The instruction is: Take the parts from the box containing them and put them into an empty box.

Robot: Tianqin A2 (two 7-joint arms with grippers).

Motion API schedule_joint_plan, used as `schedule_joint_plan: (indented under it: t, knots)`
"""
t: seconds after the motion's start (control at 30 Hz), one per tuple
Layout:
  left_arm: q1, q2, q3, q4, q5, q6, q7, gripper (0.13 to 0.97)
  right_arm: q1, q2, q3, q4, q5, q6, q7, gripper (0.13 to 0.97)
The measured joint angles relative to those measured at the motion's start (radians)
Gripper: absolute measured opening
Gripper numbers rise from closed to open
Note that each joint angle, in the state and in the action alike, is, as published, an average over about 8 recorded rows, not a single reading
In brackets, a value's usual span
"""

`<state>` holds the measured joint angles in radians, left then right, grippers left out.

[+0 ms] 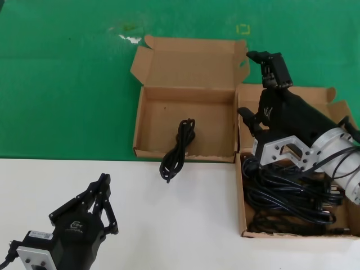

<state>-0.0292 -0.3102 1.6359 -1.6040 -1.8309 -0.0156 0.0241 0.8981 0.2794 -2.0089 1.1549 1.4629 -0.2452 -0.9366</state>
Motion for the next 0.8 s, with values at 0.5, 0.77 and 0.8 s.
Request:
schedule_joint_plan:
  t: [0.5, 0.77, 0.8]
  knots:
    - [0.000, 0.000, 0.000, 0.000, 0.000, 0.000, 0.000, 0.178, -0.014, 0.002, 0.008, 0.010, 0.007, 0.004, 0.009, 0.966]
    - [0.003, 0.001, -0.003, 0.000, 0.003, 0.001, -0.002, 0.231, -0.081, 0.003, 0.038, 0.043, 0.032, 0.022, 0.081, 0.966]
    - [0.003, 0.001, -0.004, 0.000, 0.003, 0.002, -0.002, 0.245, -0.092, 0.003, 0.043, 0.049, 0.037, 0.025, 0.092, 0.966]
